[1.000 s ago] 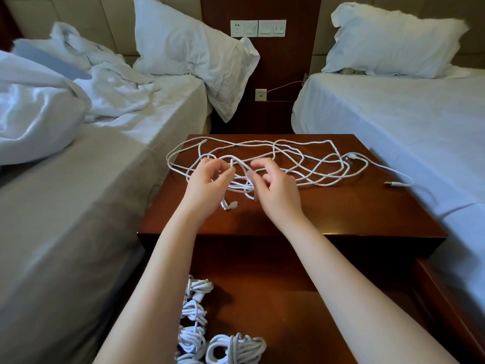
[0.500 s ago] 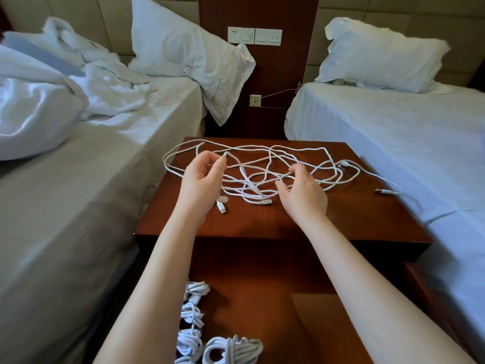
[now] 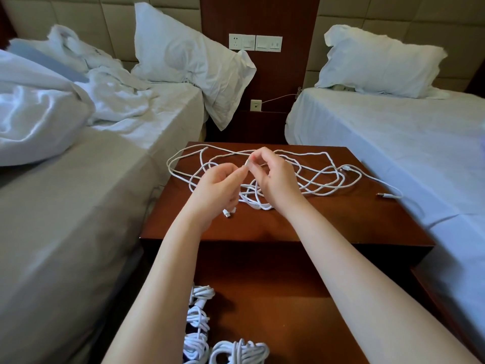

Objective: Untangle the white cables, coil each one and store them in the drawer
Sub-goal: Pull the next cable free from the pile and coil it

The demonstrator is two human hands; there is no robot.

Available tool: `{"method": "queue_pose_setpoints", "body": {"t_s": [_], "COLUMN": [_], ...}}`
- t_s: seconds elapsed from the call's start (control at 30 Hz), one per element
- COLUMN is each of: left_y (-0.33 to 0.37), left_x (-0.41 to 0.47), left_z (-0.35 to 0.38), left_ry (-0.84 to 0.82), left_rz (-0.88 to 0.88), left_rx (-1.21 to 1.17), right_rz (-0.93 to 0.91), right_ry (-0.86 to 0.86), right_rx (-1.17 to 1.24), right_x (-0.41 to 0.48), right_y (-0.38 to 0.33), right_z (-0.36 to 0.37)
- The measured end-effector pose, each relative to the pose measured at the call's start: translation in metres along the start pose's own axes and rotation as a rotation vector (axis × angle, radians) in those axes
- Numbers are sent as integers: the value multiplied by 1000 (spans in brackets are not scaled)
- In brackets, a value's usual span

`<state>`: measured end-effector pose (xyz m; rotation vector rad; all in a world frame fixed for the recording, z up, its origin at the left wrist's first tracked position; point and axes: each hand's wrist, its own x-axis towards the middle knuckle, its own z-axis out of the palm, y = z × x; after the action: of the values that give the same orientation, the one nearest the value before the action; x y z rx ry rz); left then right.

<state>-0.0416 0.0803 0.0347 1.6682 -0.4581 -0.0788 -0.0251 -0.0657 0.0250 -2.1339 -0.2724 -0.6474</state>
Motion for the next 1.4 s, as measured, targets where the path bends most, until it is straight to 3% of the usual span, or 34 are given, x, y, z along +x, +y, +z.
{"method": "queue_pose_setpoints", "body": {"t_s": [0.1, 0.27, 0.47, 0.57, 0.7, 0.83, 1.0, 1.13, 1.27, 1.33, 1.4], "left_y": [-5, -4, 3, 7, 5, -3, -15, -26, -39, -44, -44], "left_x": [0, -1, -4, -5, 1, 7, 15, 12, 12, 14, 17], "left_z": [3, 8, 8, 5, 4, 4, -1, -3, 7, 13, 12], "left_ry": [-177, -273, -449, -482, -344, -31, 406, 537, 454, 490, 590], "left_rz": [-40, -19, -92, -64, 38, 102, 221, 231, 180, 237, 258], "left_rx": [0, -96, -107, -281, -496, -561, -291, 213, 465, 479, 345], "right_rz": [-35, -47, -89, -121, -124, -127, -166, -163, -147, -163, -216], "right_ry": [57, 175, 164, 64, -72, -236, -263, -168, 50, 142, 125], "right_rx": [31, 21, -45, -60, -122, -316, -420, -584, -720, -700, -651], "right_x": [-1, 0, -1, -7, -24, -42, -54, -54, -55, -55, -56], "right_y": [4, 6, 14, 17, 13, 22, 27, 36, 43, 42, 46], "right_z": [-2, -6, -1, 2, 16, 27, 15, 4, -5, -8, -9]}}
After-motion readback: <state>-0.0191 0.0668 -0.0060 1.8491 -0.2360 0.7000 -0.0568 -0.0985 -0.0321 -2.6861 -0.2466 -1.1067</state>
